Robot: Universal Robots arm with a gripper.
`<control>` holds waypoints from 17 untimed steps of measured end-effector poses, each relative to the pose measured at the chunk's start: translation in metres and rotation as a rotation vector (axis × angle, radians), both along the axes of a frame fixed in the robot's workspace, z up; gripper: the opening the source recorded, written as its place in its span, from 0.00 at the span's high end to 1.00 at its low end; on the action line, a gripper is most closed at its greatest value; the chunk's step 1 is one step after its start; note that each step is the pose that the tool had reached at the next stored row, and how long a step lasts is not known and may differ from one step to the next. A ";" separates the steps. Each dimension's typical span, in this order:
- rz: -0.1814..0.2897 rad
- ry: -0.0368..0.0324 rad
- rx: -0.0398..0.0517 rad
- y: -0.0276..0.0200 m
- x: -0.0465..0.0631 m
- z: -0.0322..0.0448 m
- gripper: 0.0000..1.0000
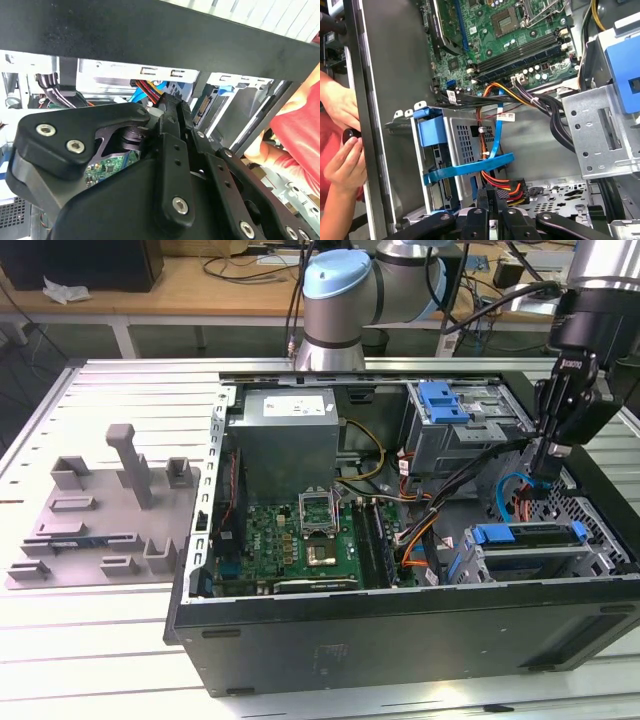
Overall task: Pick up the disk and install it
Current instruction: 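Insert the first disk wire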
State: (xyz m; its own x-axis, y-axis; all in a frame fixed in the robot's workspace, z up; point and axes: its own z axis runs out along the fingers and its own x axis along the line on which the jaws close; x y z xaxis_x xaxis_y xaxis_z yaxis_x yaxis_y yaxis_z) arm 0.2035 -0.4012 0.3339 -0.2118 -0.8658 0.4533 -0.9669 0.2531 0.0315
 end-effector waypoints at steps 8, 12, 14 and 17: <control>0.000 -0.0174 0.0402 -0.0046 -0.006 0.0160 0.83; 0.000 -0.0239 0.0463 -0.0076 -0.009 0.0338 0.83; 0.000 -0.0253 0.0466 -0.0082 -0.009 0.0442 0.83; 0.000 -0.0272 0.0467 -0.0090 -0.009 0.0486 0.83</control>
State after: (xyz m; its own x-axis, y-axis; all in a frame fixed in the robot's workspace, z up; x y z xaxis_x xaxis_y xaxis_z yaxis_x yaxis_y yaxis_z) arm 0.1947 -0.4102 0.3825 -0.2233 -0.8859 0.4066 -0.9676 0.2518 0.0170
